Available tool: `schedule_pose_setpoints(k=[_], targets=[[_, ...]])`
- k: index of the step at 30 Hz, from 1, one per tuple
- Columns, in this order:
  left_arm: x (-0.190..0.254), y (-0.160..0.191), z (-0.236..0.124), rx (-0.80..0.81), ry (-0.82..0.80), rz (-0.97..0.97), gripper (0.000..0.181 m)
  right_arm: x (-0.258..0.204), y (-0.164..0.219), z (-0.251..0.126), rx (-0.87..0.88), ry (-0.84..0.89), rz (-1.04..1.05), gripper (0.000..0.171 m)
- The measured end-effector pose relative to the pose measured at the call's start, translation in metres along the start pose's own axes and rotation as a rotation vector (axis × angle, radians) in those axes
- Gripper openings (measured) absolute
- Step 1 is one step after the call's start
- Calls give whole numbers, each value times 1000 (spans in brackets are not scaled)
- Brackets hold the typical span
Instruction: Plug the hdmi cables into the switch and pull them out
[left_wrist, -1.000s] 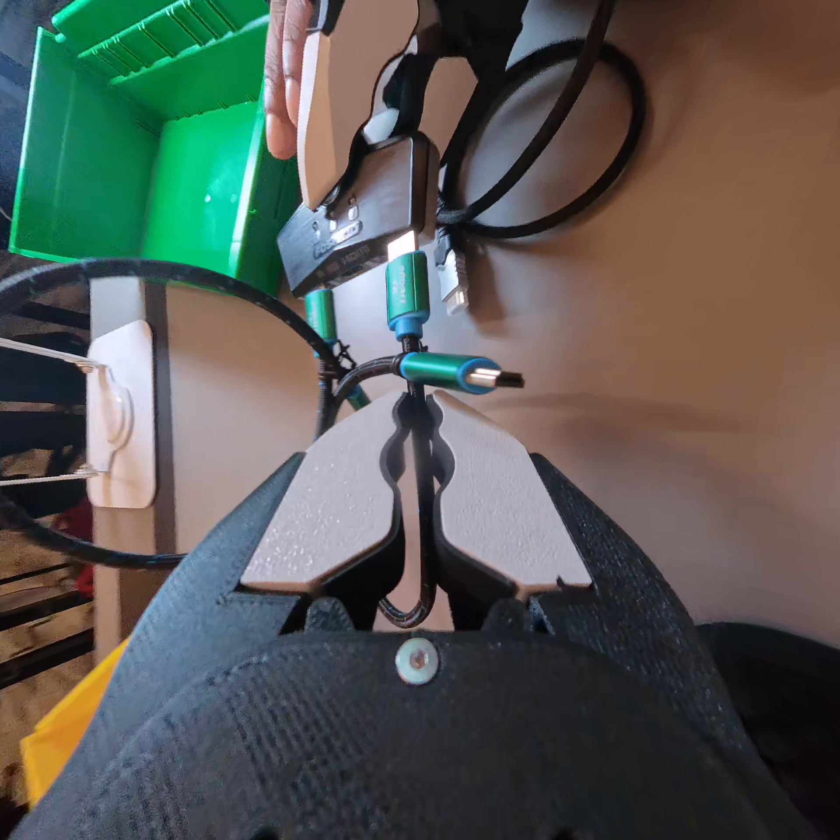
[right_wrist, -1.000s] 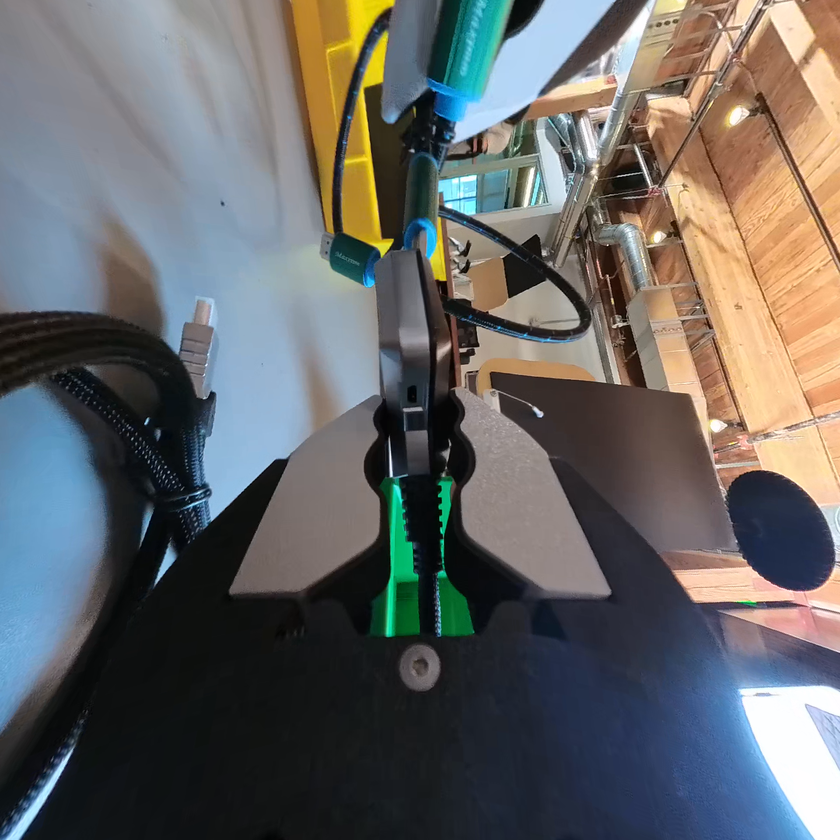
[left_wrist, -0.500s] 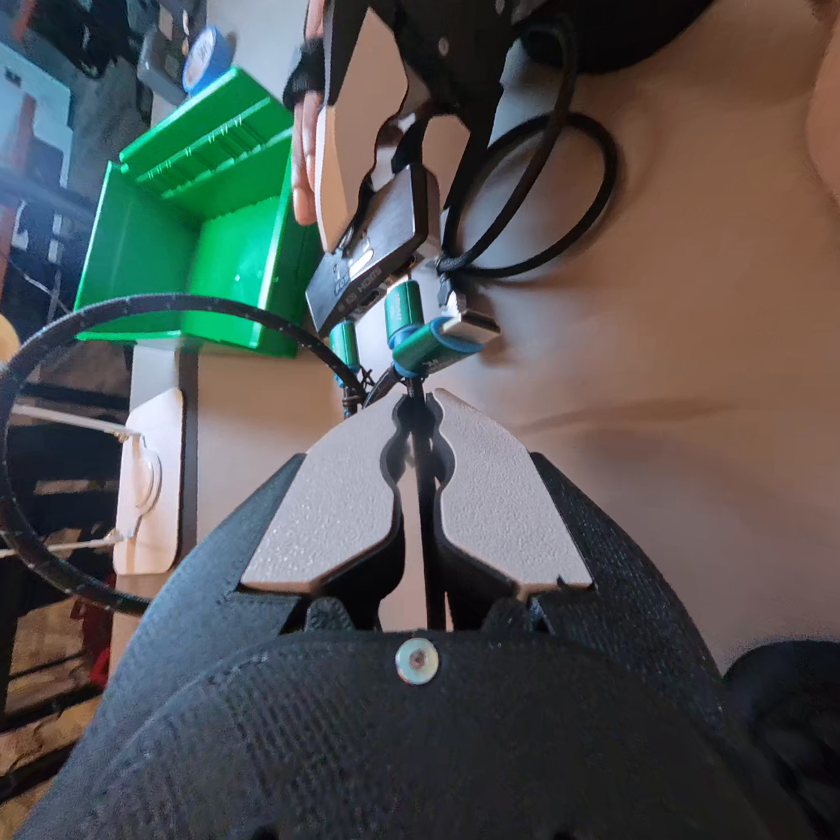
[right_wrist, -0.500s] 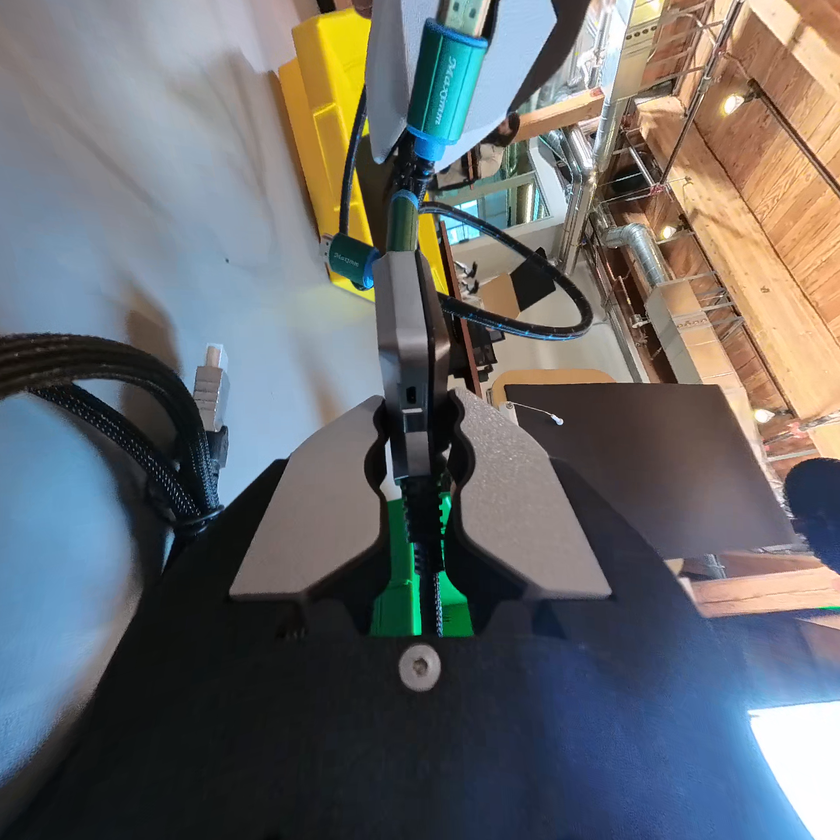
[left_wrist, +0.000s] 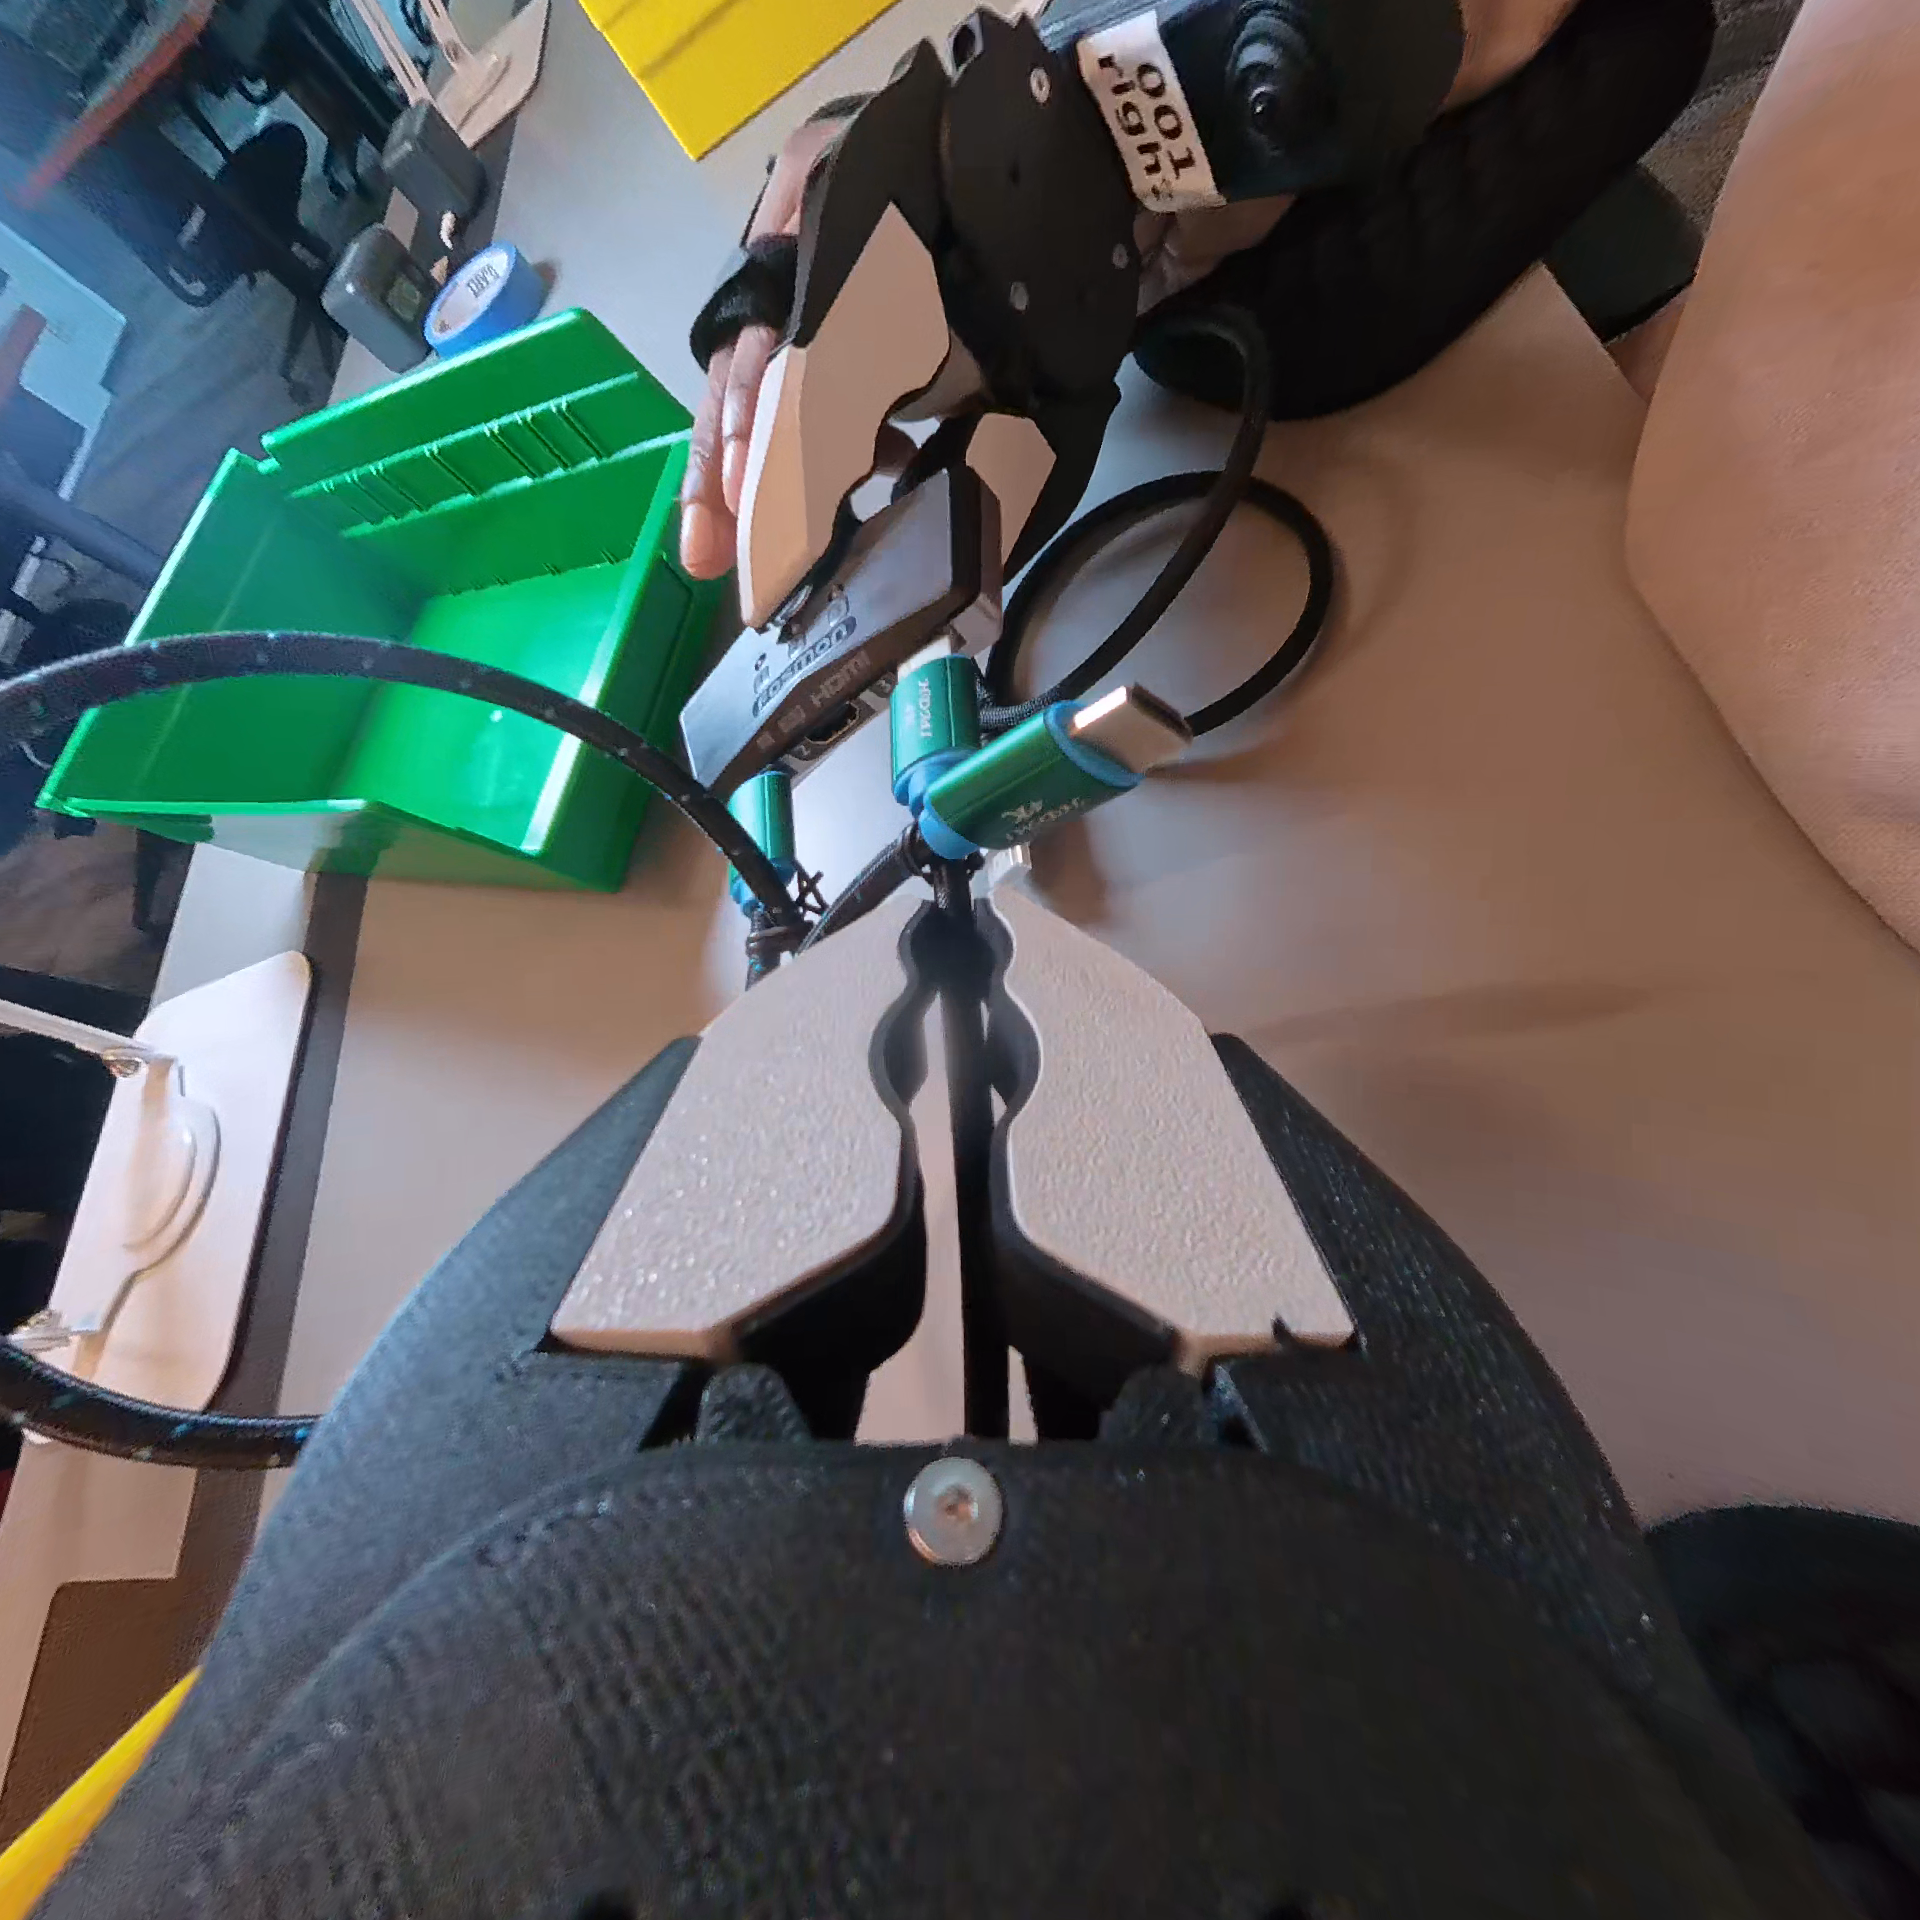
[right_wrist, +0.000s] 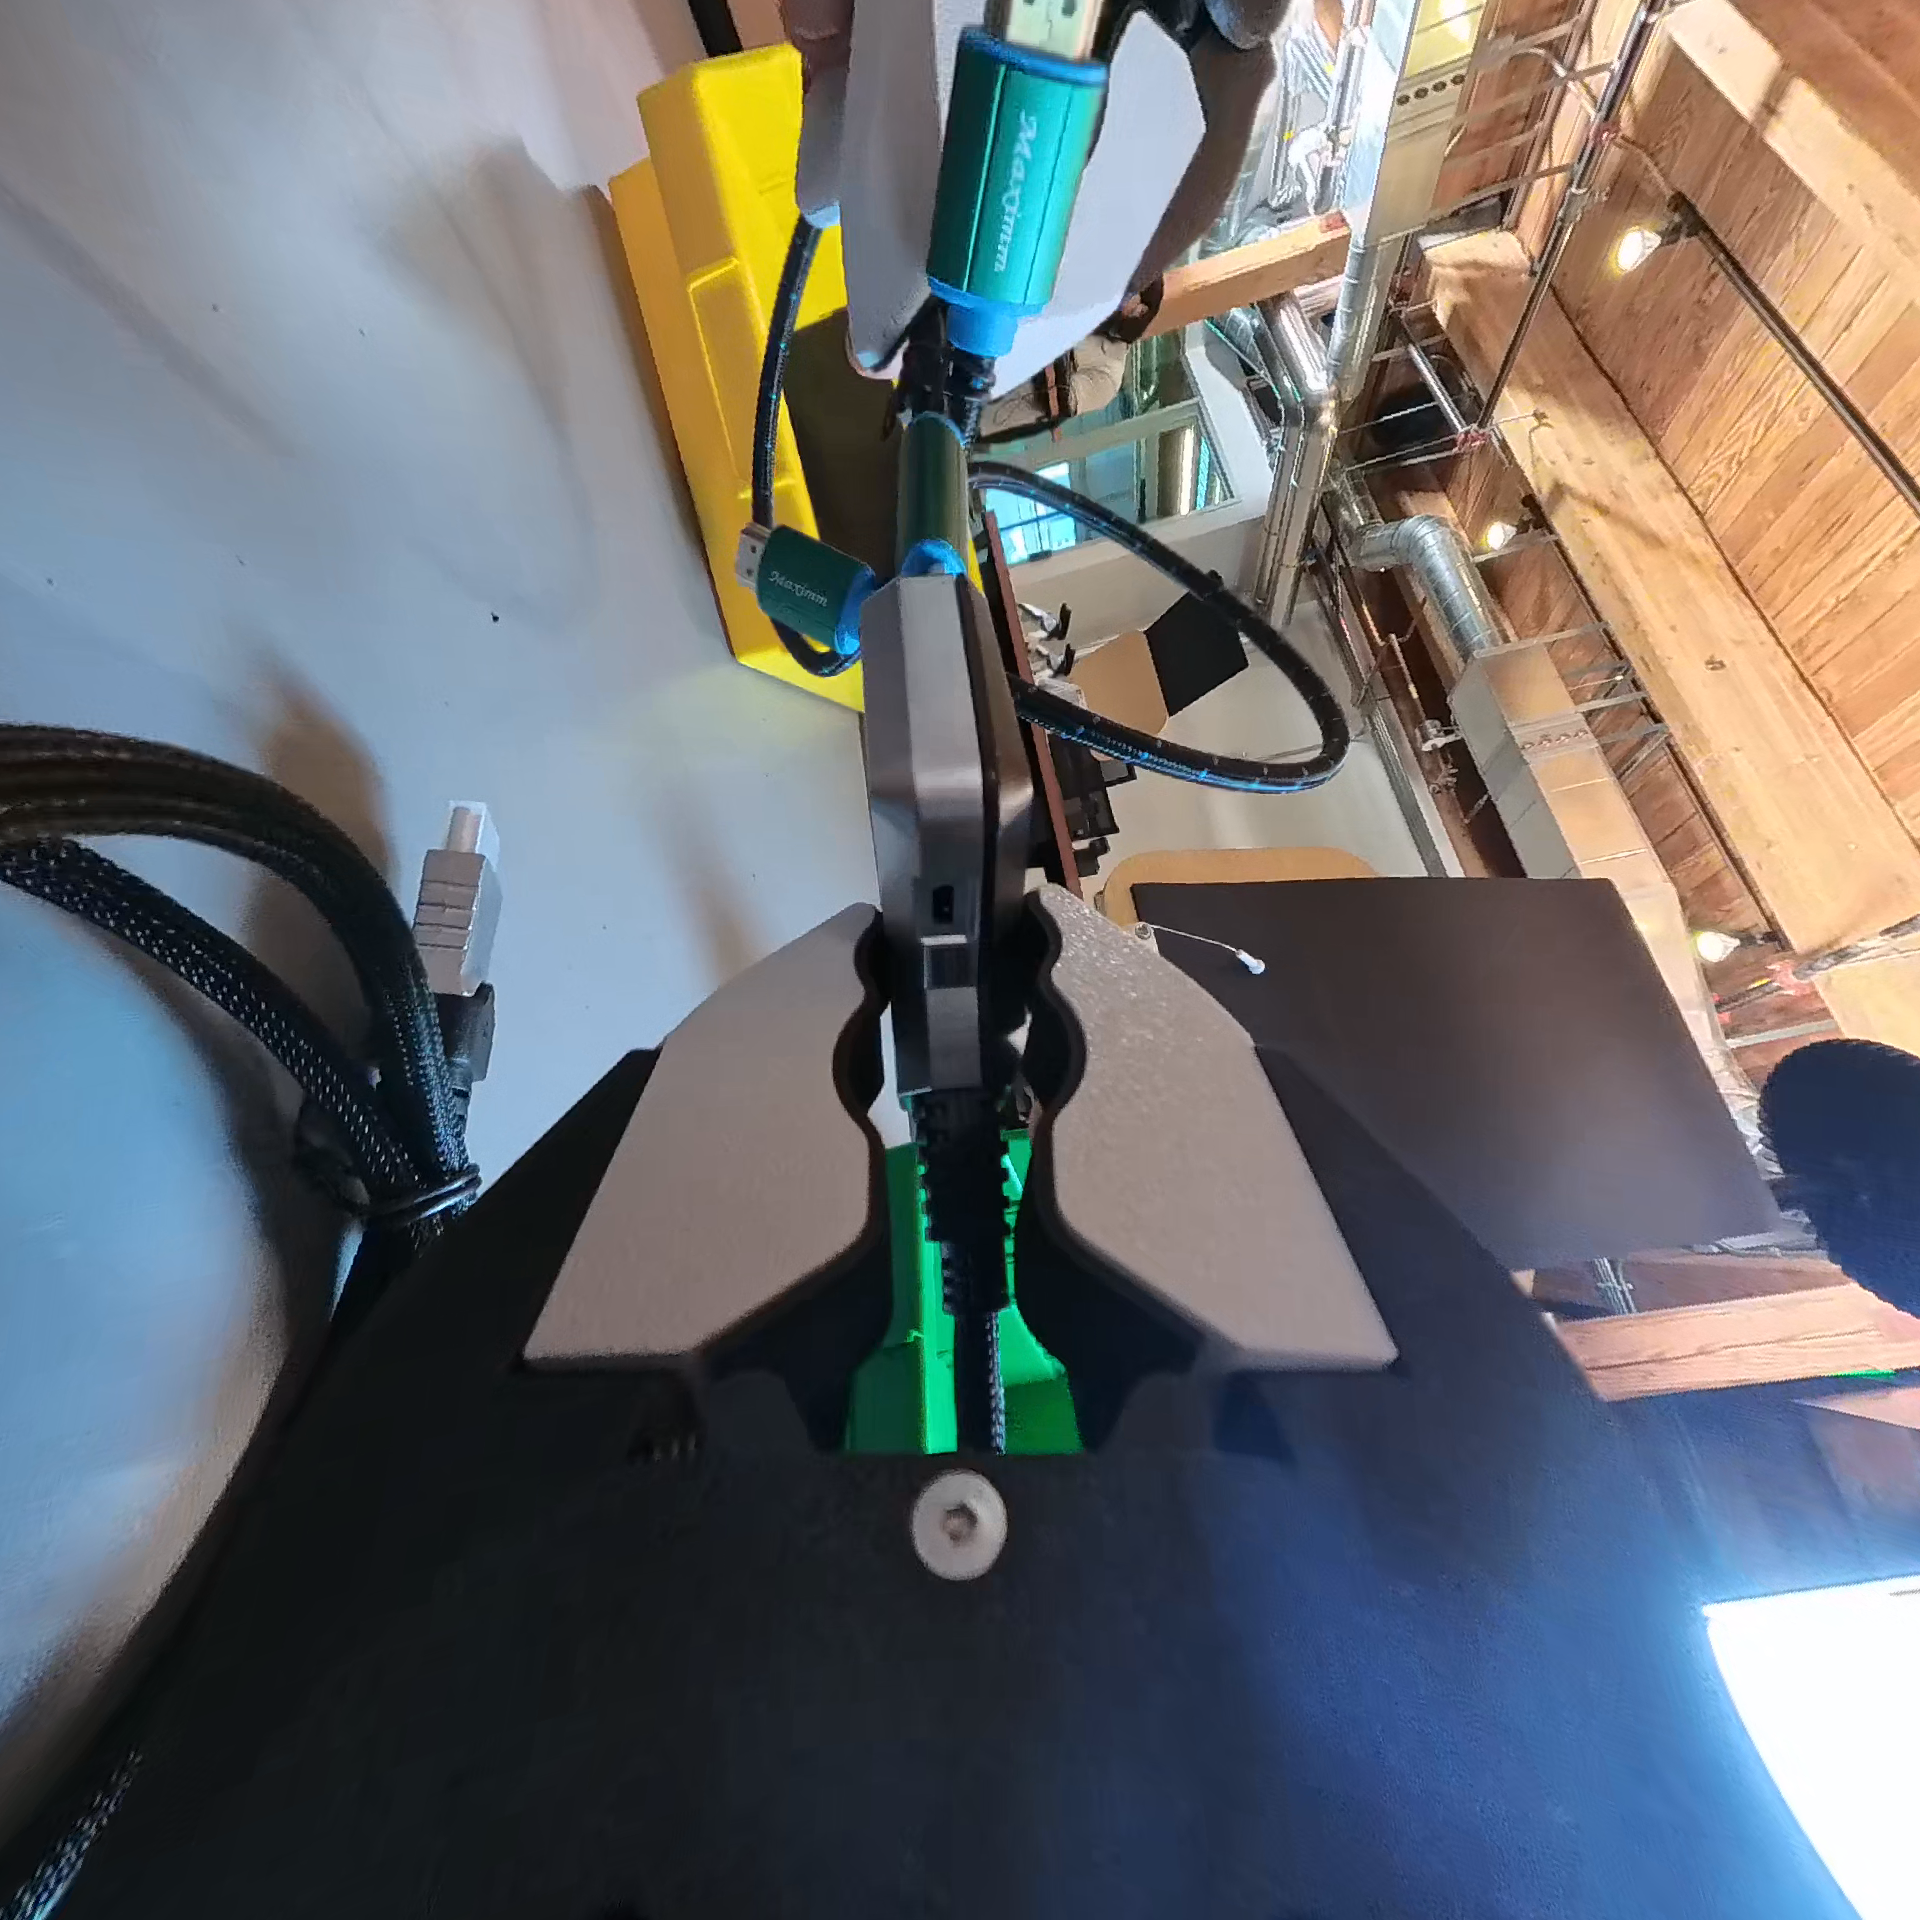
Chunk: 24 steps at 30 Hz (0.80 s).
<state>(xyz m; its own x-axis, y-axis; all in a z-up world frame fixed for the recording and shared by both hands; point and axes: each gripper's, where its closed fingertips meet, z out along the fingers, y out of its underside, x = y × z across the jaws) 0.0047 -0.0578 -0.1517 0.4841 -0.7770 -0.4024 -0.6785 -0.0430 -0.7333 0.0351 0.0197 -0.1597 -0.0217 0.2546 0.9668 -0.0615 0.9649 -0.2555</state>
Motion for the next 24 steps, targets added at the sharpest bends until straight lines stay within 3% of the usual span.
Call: schedule_pose_setpoints(k=[7,12,24], targets=[[-9,1,0,-11,-13,-140,7,-1,3,1,-27,8,-2,22],[-14,-9,-3,93,-42,-201,6,9,4,0,-27,41,50,22],[-13,8,8,-74,-54,-155,7,5,8,0,-64,38,-29,22]])
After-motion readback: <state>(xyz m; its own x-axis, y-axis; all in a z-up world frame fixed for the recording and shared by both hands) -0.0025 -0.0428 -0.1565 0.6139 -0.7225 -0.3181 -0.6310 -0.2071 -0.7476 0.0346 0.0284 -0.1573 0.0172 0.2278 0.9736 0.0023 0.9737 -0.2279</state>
